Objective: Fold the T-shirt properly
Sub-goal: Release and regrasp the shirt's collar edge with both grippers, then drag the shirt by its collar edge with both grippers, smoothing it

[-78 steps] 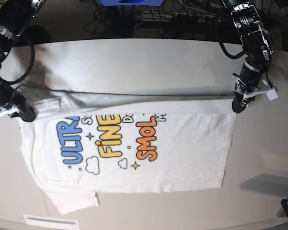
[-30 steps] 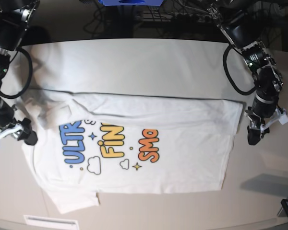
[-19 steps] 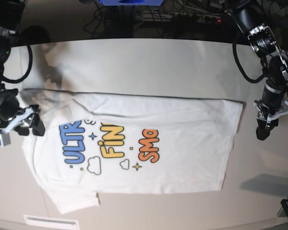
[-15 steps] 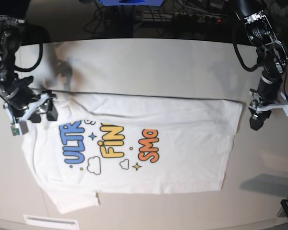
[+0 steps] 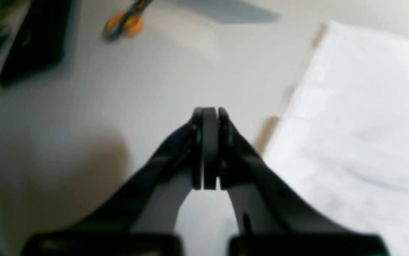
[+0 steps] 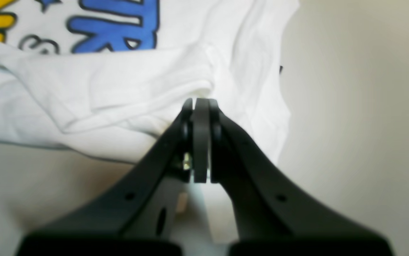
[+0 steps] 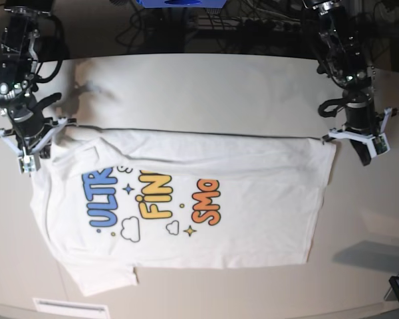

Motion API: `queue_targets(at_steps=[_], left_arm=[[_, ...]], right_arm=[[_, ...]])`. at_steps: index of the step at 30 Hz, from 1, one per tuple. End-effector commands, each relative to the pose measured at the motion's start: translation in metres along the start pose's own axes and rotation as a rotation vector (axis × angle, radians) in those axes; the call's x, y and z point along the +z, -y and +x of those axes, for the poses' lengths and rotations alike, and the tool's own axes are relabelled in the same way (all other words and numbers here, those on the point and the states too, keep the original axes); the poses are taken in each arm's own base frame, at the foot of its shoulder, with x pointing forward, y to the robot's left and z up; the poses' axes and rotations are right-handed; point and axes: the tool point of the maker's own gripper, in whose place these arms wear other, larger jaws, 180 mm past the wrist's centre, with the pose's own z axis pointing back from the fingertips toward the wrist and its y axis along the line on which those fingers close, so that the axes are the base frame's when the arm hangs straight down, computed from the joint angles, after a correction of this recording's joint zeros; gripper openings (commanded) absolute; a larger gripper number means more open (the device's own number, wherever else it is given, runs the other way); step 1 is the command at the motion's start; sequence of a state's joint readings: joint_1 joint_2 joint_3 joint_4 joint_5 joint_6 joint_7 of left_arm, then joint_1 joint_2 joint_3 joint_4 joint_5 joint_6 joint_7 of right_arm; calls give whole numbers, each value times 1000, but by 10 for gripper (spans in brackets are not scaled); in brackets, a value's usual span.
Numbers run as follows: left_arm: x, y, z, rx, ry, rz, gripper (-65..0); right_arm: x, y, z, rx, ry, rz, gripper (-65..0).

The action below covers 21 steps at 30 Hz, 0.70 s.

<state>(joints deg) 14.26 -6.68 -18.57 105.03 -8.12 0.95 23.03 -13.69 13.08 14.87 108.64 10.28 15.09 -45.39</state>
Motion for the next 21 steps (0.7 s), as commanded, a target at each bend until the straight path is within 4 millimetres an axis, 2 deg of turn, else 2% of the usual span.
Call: queue_targets(at_steps=[1, 3, 6, 10, 16, 21], left_arm=[[-2, 3, 12, -29, 56, -3, -650], [-8, 16, 11, -46, 72, -31, -650], [-17, 27, -3, -44, 49, -52, -650], [-27, 28, -16, -36, 43, -49, -650], [-37, 31, -22, -23, 29, -50, -650], [-42, 58, -29, -56, 10, -131, -650]], right_arm=[[1, 6, 14, 14, 57, -16, -646], [-3, 6, 5, 7, 38, -13, -646], [-9, 7, -9, -3, 0, -9, -647], [-14, 8, -12, -13, 20, -7, -647], [-23, 11, -17, -26, 4, -8, -646], [-31, 14, -17, -39, -5, -10, -644]])
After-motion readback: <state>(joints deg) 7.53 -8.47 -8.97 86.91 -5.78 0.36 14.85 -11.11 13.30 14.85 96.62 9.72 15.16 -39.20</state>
